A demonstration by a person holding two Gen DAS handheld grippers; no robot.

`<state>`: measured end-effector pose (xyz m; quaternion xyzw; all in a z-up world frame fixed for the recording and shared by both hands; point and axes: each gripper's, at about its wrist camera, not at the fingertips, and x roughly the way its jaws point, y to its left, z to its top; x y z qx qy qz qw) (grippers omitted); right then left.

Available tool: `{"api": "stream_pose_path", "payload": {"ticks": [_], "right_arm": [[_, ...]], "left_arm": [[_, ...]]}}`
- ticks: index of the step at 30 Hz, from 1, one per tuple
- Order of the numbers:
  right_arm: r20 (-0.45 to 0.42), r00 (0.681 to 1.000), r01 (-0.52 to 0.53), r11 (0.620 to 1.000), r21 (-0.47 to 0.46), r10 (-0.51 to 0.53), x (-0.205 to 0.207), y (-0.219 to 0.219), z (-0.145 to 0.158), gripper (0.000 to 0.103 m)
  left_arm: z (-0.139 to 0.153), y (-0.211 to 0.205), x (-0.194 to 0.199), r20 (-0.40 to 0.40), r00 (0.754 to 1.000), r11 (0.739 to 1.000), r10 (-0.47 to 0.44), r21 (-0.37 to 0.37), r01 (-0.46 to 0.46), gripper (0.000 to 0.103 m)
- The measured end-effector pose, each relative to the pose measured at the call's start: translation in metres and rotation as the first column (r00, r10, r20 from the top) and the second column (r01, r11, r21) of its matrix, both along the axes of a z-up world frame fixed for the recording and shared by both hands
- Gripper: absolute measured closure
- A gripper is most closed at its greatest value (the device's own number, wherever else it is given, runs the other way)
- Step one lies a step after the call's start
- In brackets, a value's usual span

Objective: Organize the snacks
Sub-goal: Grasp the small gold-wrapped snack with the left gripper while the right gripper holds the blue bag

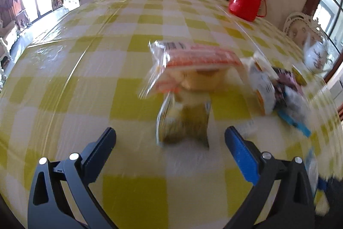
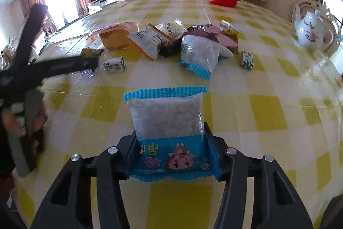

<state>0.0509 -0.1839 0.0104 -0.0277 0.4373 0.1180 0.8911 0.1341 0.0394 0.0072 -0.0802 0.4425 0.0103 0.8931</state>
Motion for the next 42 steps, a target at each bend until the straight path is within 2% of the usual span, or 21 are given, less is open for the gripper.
{"api": "stream_pose_path", "payload": {"ticks": [1, 2, 3, 4, 6, 17, 21, 25, 31, 35, 42], "right_arm": [[0.000, 1.000, -0.002, 1.000, 0.001, 0.002, -0.001, 0.000, 0.000, 0.051], [-0.002, 1.000, -0.005, 1.000, 0.004, 0.005, -0.001, 0.000, 0.000, 0.051], [-0.001, 1.000, -0.007, 1.000, 0.008, 0.007, -0.001, -0.001, 0.000, 0.051], [-0.001, 1.000, -0.008, 1.000, 0.013, 0.008, -0.002, -0.002, 0.001, 0.051], [-0.002, 1.000, -0.008, 1.000, 0.024, 0.008, -0.002, -0.004, 0.001, 0.051], [-0.001, 1.000, -0.002, 0.996, 0.093, 0.002, 0.002, -0.013, 0.001, 0.051], [0.011, 1.000, -0.007, 0.991, 0.131, 0.006, 0.000, -0.017, 0.003, 0.051], [0.030, 1.000, -0.002, 0.990, 0.138, -0.002, -0.005, -0.017, 0.006, 0.051], [0.020, 0.999, 0.032, 0.991, 0.128, -0.035, -0.022, -0.019, 0.006, 0.051], [-0.003, 0.998, 0.066, 0.990, 0.128, -0.066, -0.040, -0.021, 0.004, 0.051], [0.032, 0.996, 0.076, 0.986, 0.150, -0.081, -0.088, -0.013, 0.010, 0.051]], "left_arm": [[0.001, 0.000, 0.004, 0.012, 1.000, 1.000, 0.005, -0.013, -0.005, 0.005], [0.002, -0.002, 0.005, 0.022, 1.000, 1.000, 0.009, -0.001, -0.009, 0.024], [0.002, -0.004, 0.006, 0.028, 1.000, 1.000, 0.009, 0.028, -0.010, 0.054], [0.002, -0.009, 0.004, 0.031, 0.999, 0.999, -0.021, 0.036, 0.020, 0.063], [0.001, -0.015, -0.002, 0.032, 0.998, 0.998, -0.056, 0.032, 0.055, 0.066], [0.002, -0.026, -0.031, 0.044, 0.996, 0.996, -0.084, -0.027, 0.085, 0.068], [0.006, -0.040, -0.053, 0.055, 0.990, 0.991, -0.130, -0.028, 0.131, 0.068], [0.015, -0.057, -0.083, 0.063, 0.977, 0.979, -0.203, 0.001, 0.204, 0.068], [0.016, -0.071, -0.129, 0.026, 0.954, 0.951, -0.300, 0.088, 0.297, 0.068], [0.009, -0.069, -0.151, -0.003, 0.941, 0.935, -0.338, 0.118, 0.336, 0.068], [0.010, -0.055, -0.190, -0.003, 0.927, 0.919, -0.375, 0.132, 0.372, 0.067]]}}
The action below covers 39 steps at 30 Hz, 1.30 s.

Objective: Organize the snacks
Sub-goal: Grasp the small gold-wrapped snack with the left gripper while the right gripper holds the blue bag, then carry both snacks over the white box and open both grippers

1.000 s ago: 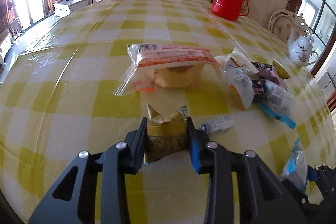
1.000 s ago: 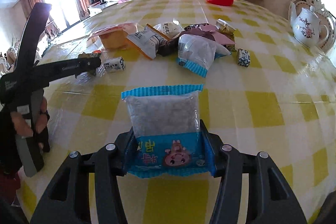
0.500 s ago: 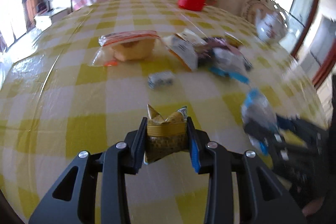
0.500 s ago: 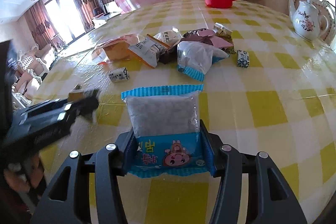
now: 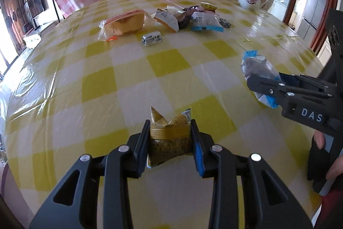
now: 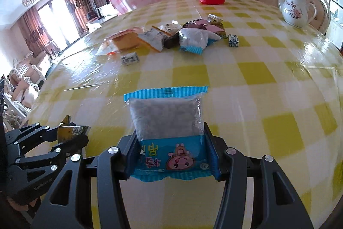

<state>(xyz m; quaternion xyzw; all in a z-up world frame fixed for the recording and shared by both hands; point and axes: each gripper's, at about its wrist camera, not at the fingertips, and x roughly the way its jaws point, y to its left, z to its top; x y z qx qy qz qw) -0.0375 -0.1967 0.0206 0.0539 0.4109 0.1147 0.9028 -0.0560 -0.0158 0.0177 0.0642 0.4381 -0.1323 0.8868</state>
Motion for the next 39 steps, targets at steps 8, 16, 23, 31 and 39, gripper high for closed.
{"api": "stream_pose_path", "payload": {"ticks": [8, 16, 23, 31, 39], "right_arm": [[0.023, 1.000, -0.015, 0.999, 0.038, 0.014, -0.045, 0.020, 0.006, 0.051], [0.013, 0.996, -0.084, 0.996, 0.020, 0.083, -0.065, 0.061, 0.006, 0.051], [0.012, 0.987, -0.160, 0.987, -0.005, 0.160, -0.075, 0.104, 0.009, 0.051], [0.028, 0.958, -0.285, 0.958, -0.043, 0.286, -0.092, 0.166, 0.020, 0.051], [0.035, 0.898, -0.436, 0.897, -0.079, 0.439, -0.117, 0.235, 0.026, 0.051]], "left_arm": [[0.012, 0.025, -0.041, 0.026, 0.999, 1.000, -0.026, 0.016, 0.026, 0.067], [0.021, 0.066, -0.075, 0.032, 0.999, 1.000, -0.022, 0.017, 0.021, 0.067], [0.021, 0.108, -0.096, 0.039, 0.999, 1.000, 0.005, 0.031, -0.006, 0.067], [0.012, 0.154, -0.114, 0.024, 0.998, 0.998, 0.056, 0.038, -0.057, 0.067], [0.009, 0.214, -0.127, 0.015, 0.986, 0.986, 0.164, 0.033, -0.164, 0.067]]}}
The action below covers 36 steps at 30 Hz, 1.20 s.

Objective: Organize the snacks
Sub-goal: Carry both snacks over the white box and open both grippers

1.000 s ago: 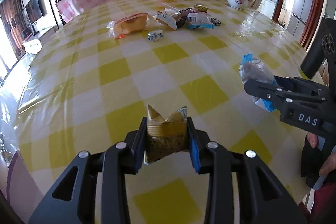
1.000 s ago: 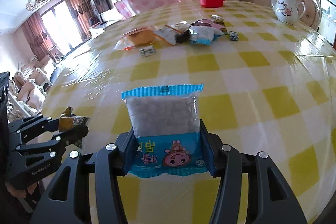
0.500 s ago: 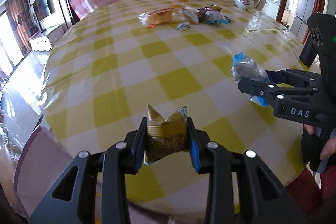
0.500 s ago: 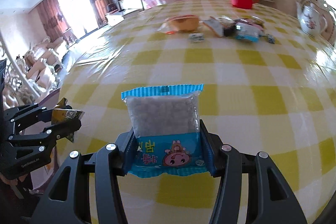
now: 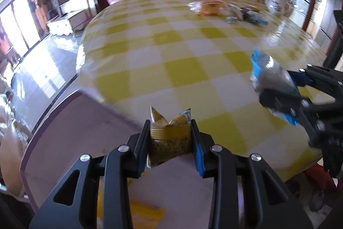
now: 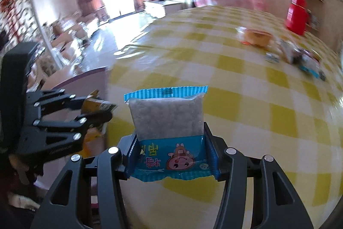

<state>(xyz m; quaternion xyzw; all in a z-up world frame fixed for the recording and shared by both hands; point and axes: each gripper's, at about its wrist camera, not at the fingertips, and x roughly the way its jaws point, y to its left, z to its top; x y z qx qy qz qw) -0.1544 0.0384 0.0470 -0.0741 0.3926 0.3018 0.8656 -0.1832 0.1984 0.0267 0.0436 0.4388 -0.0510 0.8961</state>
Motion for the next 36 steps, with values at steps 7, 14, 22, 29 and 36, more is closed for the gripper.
{"api": "stream_pose_path", "payload": {"ticks": [7, 14, 22, 29, 36], "right_arm": [[0.008, 0.988, -0.152, 0.988, -0.036, 0.152, -0.029, 0.058, 0.000, 0.051], [-0.006, 0.956, -0.294, 0.952, -0.083, 0.295, -0.061, 0.103, -0.009, 0.051], [-0.052, 0.903, -0.429, 0.899, -0.089, 0.426, -0.091, 0.130, -0.022, 0.051], [-0.049, 0.891, -0.451, 0.892, 0.038, 0.452, -0.089, 0.116, -0.007, 0.029], [-0.025, 0.951, -0.304, 0.946, 0.111, 0.308, -0.061, 0.063, 0.005, 0.028]], "left_arm": [[-0.007, 0.047, -0.011, -0.016, 0.995, 0.995, 0.095, 0.034, -0.094, 0.067], [-0.018, 0.095, -0.016, -0.048, 0.980, 0.981, 0.191, 0.052, -0.188, 0.067], [-0.030, 0.130, -0.021, -0.090, 0.959, 0.962, 0.270, 0.067, -0.265, 0.065], [-0.020, 0.128, -0.018, -0.042, 0.946, 0.943, 0.322, 0.105, -0.316, 0.022], [-0.009, 0.102, -0.004, -0.005, 0.956, 0.950, 0.293, 0.118, -0.291, 0.011]]}}
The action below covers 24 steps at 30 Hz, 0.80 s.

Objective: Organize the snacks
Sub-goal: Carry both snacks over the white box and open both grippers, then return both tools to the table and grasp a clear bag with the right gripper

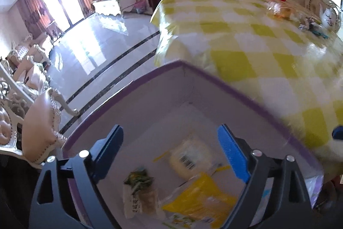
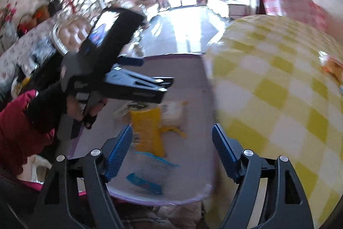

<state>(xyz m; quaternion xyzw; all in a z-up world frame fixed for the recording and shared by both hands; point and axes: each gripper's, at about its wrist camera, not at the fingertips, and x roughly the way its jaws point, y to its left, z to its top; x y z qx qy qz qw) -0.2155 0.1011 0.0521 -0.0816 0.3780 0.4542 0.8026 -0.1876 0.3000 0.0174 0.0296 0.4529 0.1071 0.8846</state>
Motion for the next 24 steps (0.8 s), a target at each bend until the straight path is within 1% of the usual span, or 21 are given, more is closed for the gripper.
{"api": "stream_pose_path", "payload": {"ticks": [1, 3, 4, 6, 7, 9, 11, 12, 14, 15, 18, 20, 21, 23, 24], "right_arm": [[0.007, 0.999, 0.033, 0.999, 0.018, -0.033, 0.005, -0.011, 0.002, 0.028], [0.023, 0.995, 0.093, 0.994, 0.052, -0.094, 0.010, -0.031, 0.006, 0.021], [0.039, 0.990, 0.134, 0.988, 0.072, -0.137, 0.015, -0.046, 0.007, 0.016], [0.058, 0.976, 0.204, 0.975, 0.088, -0.209, 0.024, -0.070, 0.006, 0.016], [0.054, 0.970, 0.232, 0.969, 0.088, -0.237, 0.032, -0.077, 0.005, 0.016], [0.029, 0.951, 0.302, 0.948, 0.101, -0.306, 0.043, -0.102, 0.003, 0.016], [-0.007, 0.921, 0.389, 0.915, 0.103, -0.390, 0.054, -0.134, 0.000, 0.016], [-0.021, 0.903, 0.429, 0.898, 0.097, -0.429, 0.058, -0.149, -0.001, 0.016], [-0.045, 0.857, 0.516, 0.853, 0.084, -0.514, 0.068, -0.185, -0.003, 0.016], [-0.054, 0.836, 0.549, 0.832, 0.083, -0.546, 0.072, -0.200, -0.005, 0.016], [-0.084, 0.763, 0.646, 0.759, 0.082, -0.641, 0.088, -0.246, -0.005, 0.016], [-0.077, 0.708, 0.706, 0.706, 0.052, -0.702, 0.104, -0.276, -0.009, 0.016], [-0.076, 0.691, 0.723, 0.689, 0.047, -0.719, 0.112, -0.286, -0.013, 0.016], [-0.094, 0.643, 0.765, 0.643, 0.032, -0.760, 0.136, -0.313, -0.019, 0.016], [-0.112, 0.620, 0.783, 0.622, 0.026, -0.776, 0.150, -0.325, -0.022, 0.016]], "left_arm": [[0.003, -0.007, 0.003, 0.015, 1.000, 1.000, -0.008, -0.001, 0.008, 0.010], [0.012, -0.020, 0.009, 0.051, 0.998, 0.999, -0.024, -0.019, 0.025, 0.007], [0.018, -0.031, 0.014, 0.075, 0.997, 0.998, -0.034, -0.040, 0.037, 0.006], [0.027, -0.048, 0.022, 0.113, 0.992, 0.996, -0.051, -0.069, 0.059, 0.002], [0.033, -0.062, 0.028, 0.139, 0.988, 0.994, -0.064, -0.077, 0.075, 0.002], [0.038, -0.085, 0.039, 0.167, 0.982, 0.992, -0.091, -0.075, 0.105, 0.002], [0.043, -0.114, 0.056, 0.186, 0.974, 0.985, -0.131, -0.087, 0.149, 0.002], [0.045, -0.129, 0.066, 0.190, 0.971, 0.980, -0.148, -0.101, 0.170, 0.002], [0.043, -0.162, 0.088, 0.185, 0.967, 0.967, -0.177, -0.150, 0.205, 0.002], [0.041, -0.171, 0.095, 0.181, 0.967, 0.962, -0.182, -0.170, 0.213, 0.002], [0.028, -0.215, 0.138, 0.148, 0.968, 0.932, -0.204, -0.275, 0.238, 0.002], [0.022, -0.236, 0.155, 0.152, 0.967, 0.928, -0.204, -0.284, 0.241, 0.002], [0.019, -0.247, 0.167, 0.158, 0.966, 0.929, -0.206, -0.280, 0.243, 0.002], [0.012, -0.272, 0.190, 0.181, 0.963, 0.937, -0.202, -0.250, 0.244, 0.002], [0.009, -0.280, 0.198, 0.194, 0.962, 0.938, -0.194, -0.250, 0.240, 0.002]]}}
